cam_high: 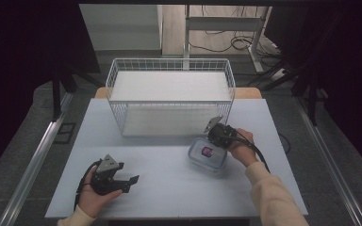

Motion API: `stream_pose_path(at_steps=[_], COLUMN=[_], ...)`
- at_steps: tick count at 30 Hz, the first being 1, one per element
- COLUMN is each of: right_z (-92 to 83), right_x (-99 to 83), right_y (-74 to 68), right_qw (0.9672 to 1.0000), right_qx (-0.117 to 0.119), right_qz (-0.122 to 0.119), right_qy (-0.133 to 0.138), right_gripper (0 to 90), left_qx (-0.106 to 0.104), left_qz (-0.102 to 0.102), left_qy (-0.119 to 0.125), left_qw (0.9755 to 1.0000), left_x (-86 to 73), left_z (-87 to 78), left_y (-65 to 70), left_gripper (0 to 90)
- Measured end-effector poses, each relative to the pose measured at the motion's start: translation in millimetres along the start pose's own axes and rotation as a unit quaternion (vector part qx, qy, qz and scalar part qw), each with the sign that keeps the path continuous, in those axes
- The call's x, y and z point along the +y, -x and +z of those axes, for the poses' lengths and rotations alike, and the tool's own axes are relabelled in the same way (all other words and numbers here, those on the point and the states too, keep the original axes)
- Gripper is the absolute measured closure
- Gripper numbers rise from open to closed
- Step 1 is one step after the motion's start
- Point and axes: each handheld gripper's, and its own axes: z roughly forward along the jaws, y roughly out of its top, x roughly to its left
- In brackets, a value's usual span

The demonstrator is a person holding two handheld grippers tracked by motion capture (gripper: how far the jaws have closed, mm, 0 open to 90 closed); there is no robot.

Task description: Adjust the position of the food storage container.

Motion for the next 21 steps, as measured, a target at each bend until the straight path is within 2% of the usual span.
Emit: stream_pose_path(at_steps=[3,8,12,16,19,21], right_z=[-0.7,-0.4,-1.3,-2.2,-3.1,-5.6], right_x=[6.8,14.6,23.4,27.3,29.5,29.3], right_y=[-13.1,-26.7,-43.1,-53.4,-60.1,-60.8], right_qw=[0.9997,0.9986,0.9972,0.9958,0.9951,0.9959], right_qx=[0.017,0.039,0.055,0.064,0.066,0.063], right_qz=[-0.016,-0.031,-0.048,-0.061,-0.068,-0.054], right_qy=[0.007,0.017,0.020,0.024,0.029,0.034], right_gripper=[89.8,89.8,89.8,89.8,89.8,89.8], left_qx=[0.000,-0.001,-0.001,-0.002,-0.002,-0.001], left_qz=[-0.001,-0.001,-0.002,-0.001,-0.002,-0.001], left_qy=[0.001,0.000,-0.001,-0.002,-0.002,-0.002], left_qw=[1.0000,1.0000,1.0000,1.0000,1.0000,1.0000], left_x=[0.0,0.0,-0.2,-0.3,-0.4,-0.4], left_z=[-0.1,0.2,0.2,0.5,0.8,0.4], left_y=[-0.1,0.0,-0.2,0.0,-0.1,-0.4], left_gripper=[20.6,20.6,20.7,20.6,20.7,20.6])
